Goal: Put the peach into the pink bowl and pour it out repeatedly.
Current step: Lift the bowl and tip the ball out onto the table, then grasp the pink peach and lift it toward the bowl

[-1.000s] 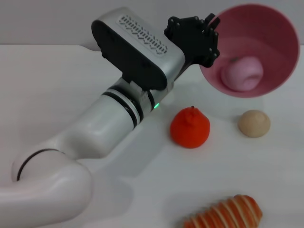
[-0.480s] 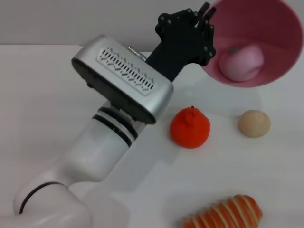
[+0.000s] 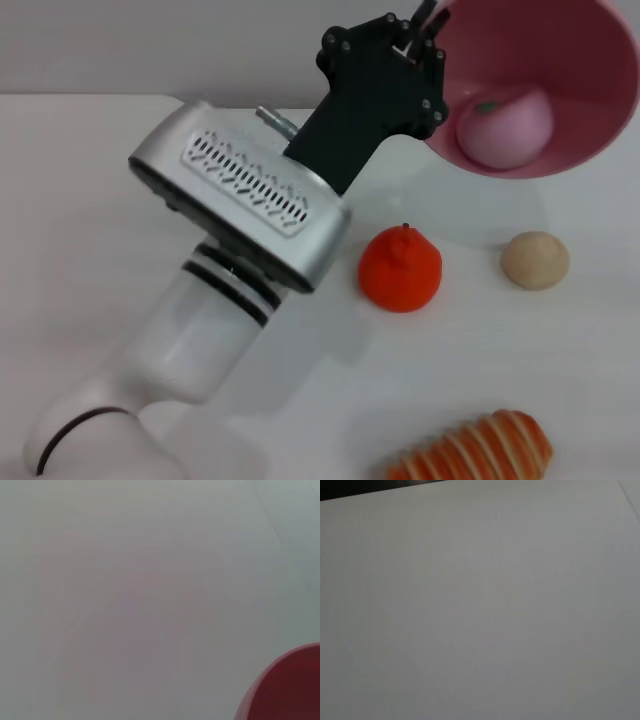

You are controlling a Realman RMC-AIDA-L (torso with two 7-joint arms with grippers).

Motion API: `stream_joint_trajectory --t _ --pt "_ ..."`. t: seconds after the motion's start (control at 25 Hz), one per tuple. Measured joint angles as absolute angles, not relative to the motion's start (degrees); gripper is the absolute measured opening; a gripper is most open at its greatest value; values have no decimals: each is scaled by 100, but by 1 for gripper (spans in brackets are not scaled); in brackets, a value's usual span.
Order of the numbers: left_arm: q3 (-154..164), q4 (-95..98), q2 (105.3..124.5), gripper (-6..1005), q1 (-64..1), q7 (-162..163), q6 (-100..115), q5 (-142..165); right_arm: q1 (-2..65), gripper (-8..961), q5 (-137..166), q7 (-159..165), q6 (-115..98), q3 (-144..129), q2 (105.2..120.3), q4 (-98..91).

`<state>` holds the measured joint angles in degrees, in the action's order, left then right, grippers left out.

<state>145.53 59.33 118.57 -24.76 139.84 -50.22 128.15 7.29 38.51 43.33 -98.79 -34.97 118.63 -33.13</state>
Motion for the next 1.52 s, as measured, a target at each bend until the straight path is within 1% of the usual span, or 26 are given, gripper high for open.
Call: stream_joint_trajectory --t 0.4,0.72,0.88,0.92,1.04,1.08,1.2,1.28,1.32,1.44,1.48,1.52 --pt "14799 5755 11856 123 -2415 13983 -5716 12820 725 444 3850 4333 -9873 -3498 11873 -3313" --pt "14825 5740 11856 124 -2386 13983 -5788 12892 737 440 3850 4339 -9870 -3504 11874 -3313" --pt "14697 5802 11845 125 -2388 14058 -5463 12859 746 438 3903 4436 -9865 -3526 11872 -3293" --pt "14354 6015 11825 125 -2387 14200 -4821 12820 751 437 3938 4502 -9852 -3528 11867 -3298" --pt "13778 6312 11809 125 -2374 14405 -3853 12817 756 436 4217 4750 -9825 -3532 11855 -3427" --pt "13778 6312 11809 126 -2374 14405 -3853 12817 754 435 4321 4851 -9822 -3530 11853 -3488" --pt "12170 6933 11818 126 -2508 14553 -1058 12818 728 433 4987 5461 -9824 -3529 11849 -3961" --pt "11269 7018 11817 127 -2811 14687 447 12770 717 432 5520 5916 -9872 -3529 11853 -4402" --pt "11043 7014 11814 127 -2919 14721 836 12757 716 432 5841 6184 -9927 -3533 11857 -4665" --pt "9838 6672 11796 127 -3564 14774 2664 12719 718 430 7005 7420 -10551 -3649 11881 -6042" --pt "9507 6508 11795 127 -3739 14751 3092 12731 718 430 7005 7420 -10551 -3649 11881 -6042" --pt "9083 6263 11785 128 -3982 14709 3532 12768 732 429 7253 7842 -10732 -3728 11882 -6462"
